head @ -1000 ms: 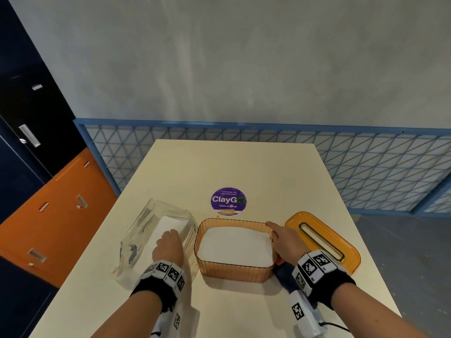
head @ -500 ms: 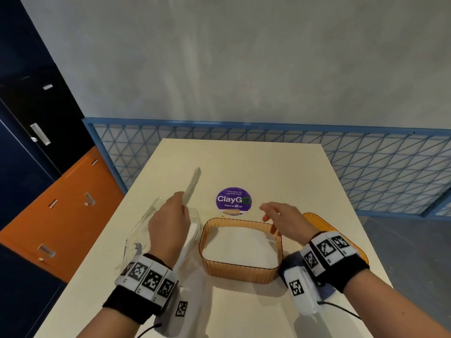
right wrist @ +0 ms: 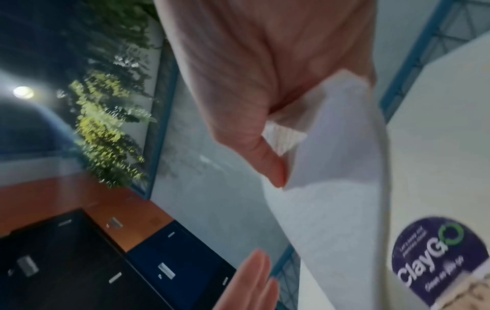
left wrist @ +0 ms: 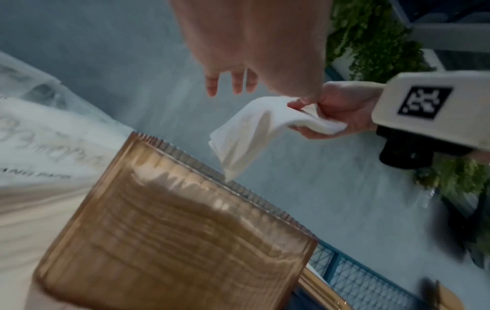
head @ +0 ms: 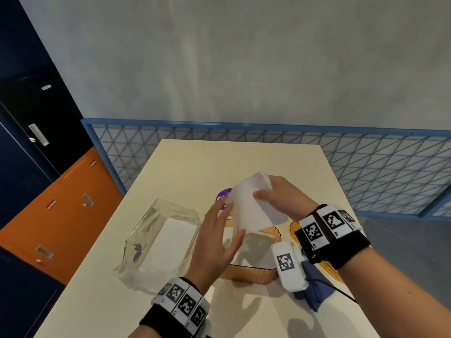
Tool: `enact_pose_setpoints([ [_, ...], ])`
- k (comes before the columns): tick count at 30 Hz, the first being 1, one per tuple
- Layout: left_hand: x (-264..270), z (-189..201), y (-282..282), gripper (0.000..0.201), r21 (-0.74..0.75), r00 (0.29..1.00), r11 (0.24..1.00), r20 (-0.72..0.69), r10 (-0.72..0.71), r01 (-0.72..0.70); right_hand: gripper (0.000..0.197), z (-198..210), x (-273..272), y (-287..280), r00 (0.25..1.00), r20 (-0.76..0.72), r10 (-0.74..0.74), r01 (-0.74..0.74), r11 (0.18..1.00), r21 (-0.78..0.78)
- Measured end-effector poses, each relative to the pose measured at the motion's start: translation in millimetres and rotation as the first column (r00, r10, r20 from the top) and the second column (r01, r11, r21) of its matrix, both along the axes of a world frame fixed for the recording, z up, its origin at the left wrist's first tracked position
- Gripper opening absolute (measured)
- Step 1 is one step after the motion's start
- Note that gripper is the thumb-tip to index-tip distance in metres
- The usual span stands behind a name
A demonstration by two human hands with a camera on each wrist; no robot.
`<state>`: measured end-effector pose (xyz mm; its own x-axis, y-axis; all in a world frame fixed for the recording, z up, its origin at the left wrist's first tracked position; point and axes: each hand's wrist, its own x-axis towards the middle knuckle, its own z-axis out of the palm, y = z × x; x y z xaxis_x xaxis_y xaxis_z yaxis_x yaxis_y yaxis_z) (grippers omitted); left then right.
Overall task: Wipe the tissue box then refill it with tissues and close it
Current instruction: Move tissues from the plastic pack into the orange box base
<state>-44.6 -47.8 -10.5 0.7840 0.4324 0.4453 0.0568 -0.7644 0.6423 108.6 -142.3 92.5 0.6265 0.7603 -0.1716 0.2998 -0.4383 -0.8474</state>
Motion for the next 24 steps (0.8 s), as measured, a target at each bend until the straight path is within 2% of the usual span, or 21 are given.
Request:
enact_pose_setpoints([
  [2,2,0,2,0.057,-0.277,0.994,0.956,0.017,0.11,-0.101,0.027,5,0,-3,0.996,0.084,0.029,-0.029,1.0,-0.003],
  [3,5,2,5,0.054,-0.425,0.986,0.892,-0.007,0.166,-0.154,0.026,6,-1,-4,0.993,0.108,0.037,-0.038,0.999,0.006],
  [5,9,8,14,0.055,-0.674,0.977,0.712,-0.076,0.2,-0.198,0.027,10,-3,-7,0.989,0.137,0.057,-0.062,0.997,0.035],
  [6,11,11,19,0.056,-0.742,0.977,0.641,-0.093,0.192,-0.197,0.026,10,-4,-8,0.988,0.137,0.064,-0.073,0.996,0.056],
  [8,12,16,26,0.058,-0.793,0.982,0.586,-0.08,0.168,-0.165,0.023,9,-8,-10,0.993,0.104,0.063,-0.075,0.99,0.118],
  [12,9,18,28,0.059,-0.767,0.983,0.623,-0.057,0.176,-0.155,0.016,-18,-13,-23,0.998,-0.059,0.031,-0.019,0.979,0.205],
  [16,0,-1,14,0.059,-0.671,0.976,0.709,-0.169,0.139,-0.217,0.015,-76,-20,-40,0.99,-0.094,-0.102,0.106,0.994,0.042],
  [18,0,-6,7,0.059,-0.631,0.973,0.744,-0.196,0.121,-0.22,0.017,-94,-21,-43,0.979,-0.119,-0.165,0.17,0.985,0.03],
  [24,5,-10,2,0.054,-0.57,0.978,0.796,-0.16,0.135,-0.203,0.017,-93,-22,-35,0.967,-0.141,-0.212,0.228,0.968,0.107],
])
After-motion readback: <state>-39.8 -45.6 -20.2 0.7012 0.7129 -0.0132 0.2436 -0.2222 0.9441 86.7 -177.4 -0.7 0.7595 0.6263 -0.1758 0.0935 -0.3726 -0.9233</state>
